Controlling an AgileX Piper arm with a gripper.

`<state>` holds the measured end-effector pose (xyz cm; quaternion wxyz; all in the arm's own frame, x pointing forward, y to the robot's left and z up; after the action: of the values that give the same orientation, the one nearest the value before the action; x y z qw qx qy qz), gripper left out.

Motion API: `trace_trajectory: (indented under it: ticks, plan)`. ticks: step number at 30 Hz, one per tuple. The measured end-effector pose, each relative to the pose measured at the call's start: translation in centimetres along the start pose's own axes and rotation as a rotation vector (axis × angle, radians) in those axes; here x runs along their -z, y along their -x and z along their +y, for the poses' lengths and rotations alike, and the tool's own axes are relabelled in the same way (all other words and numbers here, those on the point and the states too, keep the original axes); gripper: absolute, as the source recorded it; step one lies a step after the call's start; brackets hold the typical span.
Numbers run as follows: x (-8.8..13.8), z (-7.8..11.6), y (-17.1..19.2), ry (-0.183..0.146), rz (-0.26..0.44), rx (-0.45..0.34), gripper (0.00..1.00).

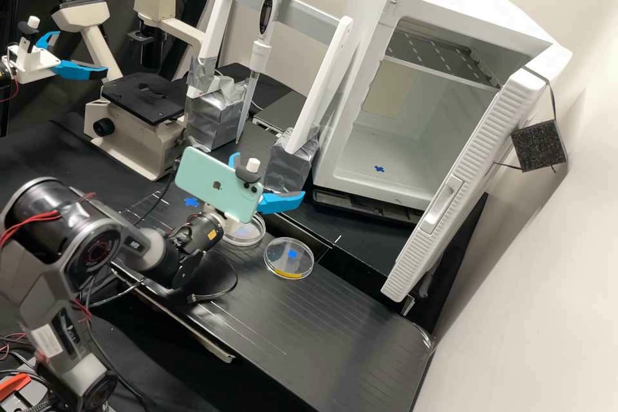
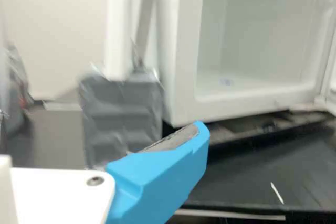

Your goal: Open the bottle

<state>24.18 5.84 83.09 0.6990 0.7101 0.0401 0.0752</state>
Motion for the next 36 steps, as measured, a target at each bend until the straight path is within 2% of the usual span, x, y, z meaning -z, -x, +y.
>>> trace_trajectory:
  ticks: [2,6,14,24,25,36]
  plan:
    - [1.1,-0.5,0.5,-0.004,0.049,0.004,1.0]
    - [2.8,-2.5,0.8,0.044,0.109,0.062,1.0]
    - [2.9,-5.7,0.0,0.118,0.079,0.16,1.0]
    - [2.6,-6.4,-1.0,0.123,0.041,0.164,1.0]
    - [2.7,-6.4,-1.1,0.132,0.045,0.162,0.0]
    - [2.8,-7.0,-1.5,0.144,0.05,0.178,0.0]
